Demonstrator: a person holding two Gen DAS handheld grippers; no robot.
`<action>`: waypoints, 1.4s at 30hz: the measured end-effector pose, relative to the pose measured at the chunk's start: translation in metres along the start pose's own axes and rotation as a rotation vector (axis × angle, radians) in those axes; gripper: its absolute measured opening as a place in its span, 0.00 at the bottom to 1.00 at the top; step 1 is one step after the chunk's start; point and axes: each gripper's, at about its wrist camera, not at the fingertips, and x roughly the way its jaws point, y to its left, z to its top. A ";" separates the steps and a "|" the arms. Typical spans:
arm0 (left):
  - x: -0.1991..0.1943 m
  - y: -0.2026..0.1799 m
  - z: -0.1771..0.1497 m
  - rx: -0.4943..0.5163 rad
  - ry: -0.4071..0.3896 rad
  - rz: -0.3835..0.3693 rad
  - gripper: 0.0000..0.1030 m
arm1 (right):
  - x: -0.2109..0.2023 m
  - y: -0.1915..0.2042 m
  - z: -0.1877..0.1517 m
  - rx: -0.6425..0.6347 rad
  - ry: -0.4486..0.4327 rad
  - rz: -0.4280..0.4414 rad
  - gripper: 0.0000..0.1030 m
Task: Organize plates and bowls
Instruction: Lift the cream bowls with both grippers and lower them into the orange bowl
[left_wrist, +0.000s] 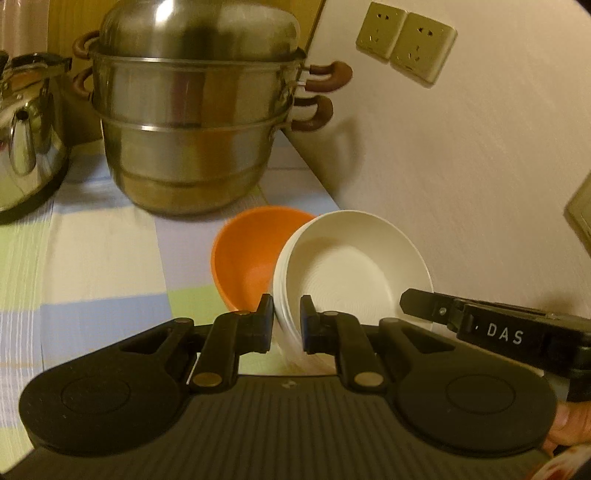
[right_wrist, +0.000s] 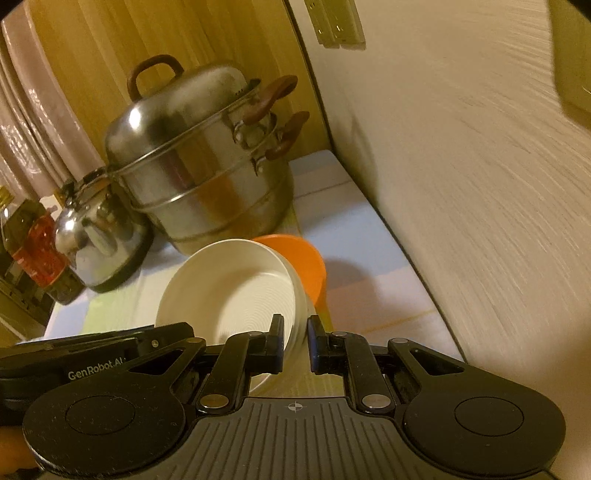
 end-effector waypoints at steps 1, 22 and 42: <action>0.002 0.000 0.004 0.002 -0.003 0.003 0.12 | 0.003 0.000 0.004 0.004 -0.001 0.002 0.12; 0.067 0.028 0.020 -0.029 0.058 0.044 0.12 | 0.084 -0.004 0.019 -0.024 0.051 -0.041 0.11; 0.074 0.030 0.016 0.023 0.049 0.068 0.12 | 0.097 0.002 0.012 -0.128 0.041 -0.066 0.11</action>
